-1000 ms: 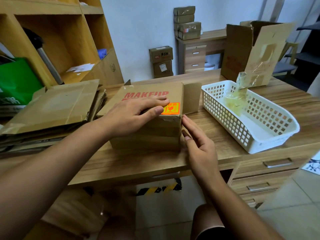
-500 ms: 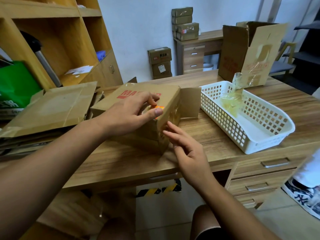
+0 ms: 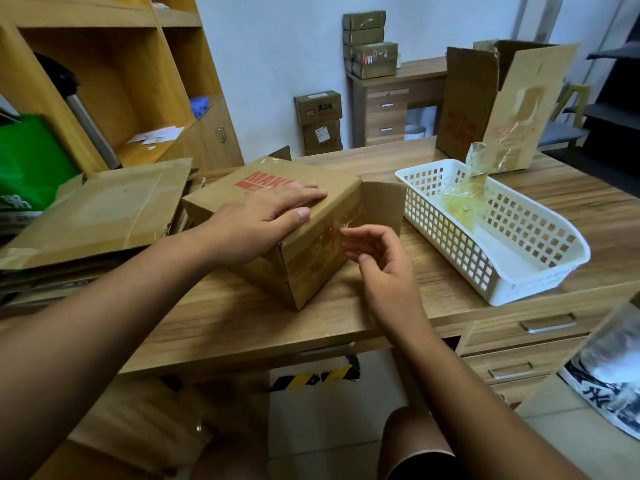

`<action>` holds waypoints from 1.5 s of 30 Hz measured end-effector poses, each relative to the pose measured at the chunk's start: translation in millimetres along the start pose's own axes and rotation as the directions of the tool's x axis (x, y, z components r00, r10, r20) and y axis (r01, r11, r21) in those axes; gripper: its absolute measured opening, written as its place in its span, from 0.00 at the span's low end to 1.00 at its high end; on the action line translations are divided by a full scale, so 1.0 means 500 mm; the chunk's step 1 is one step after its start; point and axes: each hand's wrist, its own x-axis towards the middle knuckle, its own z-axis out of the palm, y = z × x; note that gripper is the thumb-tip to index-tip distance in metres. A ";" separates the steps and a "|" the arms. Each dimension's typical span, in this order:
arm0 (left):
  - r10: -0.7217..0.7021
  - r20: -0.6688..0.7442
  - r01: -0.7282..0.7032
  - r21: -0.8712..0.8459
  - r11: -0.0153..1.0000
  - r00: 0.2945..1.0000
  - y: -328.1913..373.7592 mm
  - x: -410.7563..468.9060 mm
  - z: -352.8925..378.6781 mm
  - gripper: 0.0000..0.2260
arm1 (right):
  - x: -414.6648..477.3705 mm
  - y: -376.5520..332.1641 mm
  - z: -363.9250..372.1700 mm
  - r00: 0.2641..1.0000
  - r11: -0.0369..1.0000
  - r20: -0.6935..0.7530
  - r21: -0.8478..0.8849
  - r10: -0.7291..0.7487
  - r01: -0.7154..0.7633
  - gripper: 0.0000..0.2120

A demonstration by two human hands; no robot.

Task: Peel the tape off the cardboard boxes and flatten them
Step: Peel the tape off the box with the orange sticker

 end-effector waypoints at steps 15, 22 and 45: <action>0.006 -0.017 -0.005 0.047 0.999 1.000 0.002 0.002 0.009 0.23 | 0.009 0.006 0.024 0.994 0.996 -0.061 -0.030 -0.088 0.086 0.20; -0.003 -0.032 0.004 0.049 0.999 0.999 0.003 0.002 0.010 0.23 | 0.012 0.007 0.023 0.996 0.993 -0.033 -0.088 -0.086 0.083 0.16; -0.020 -0.048 0.023 0.054 0.998 0.999 0.007 0.003 0.012 0.25 | 0.014 0.013 0.025 0.992 0.989 -0.055 -0.100 -0.117 0.111 0.13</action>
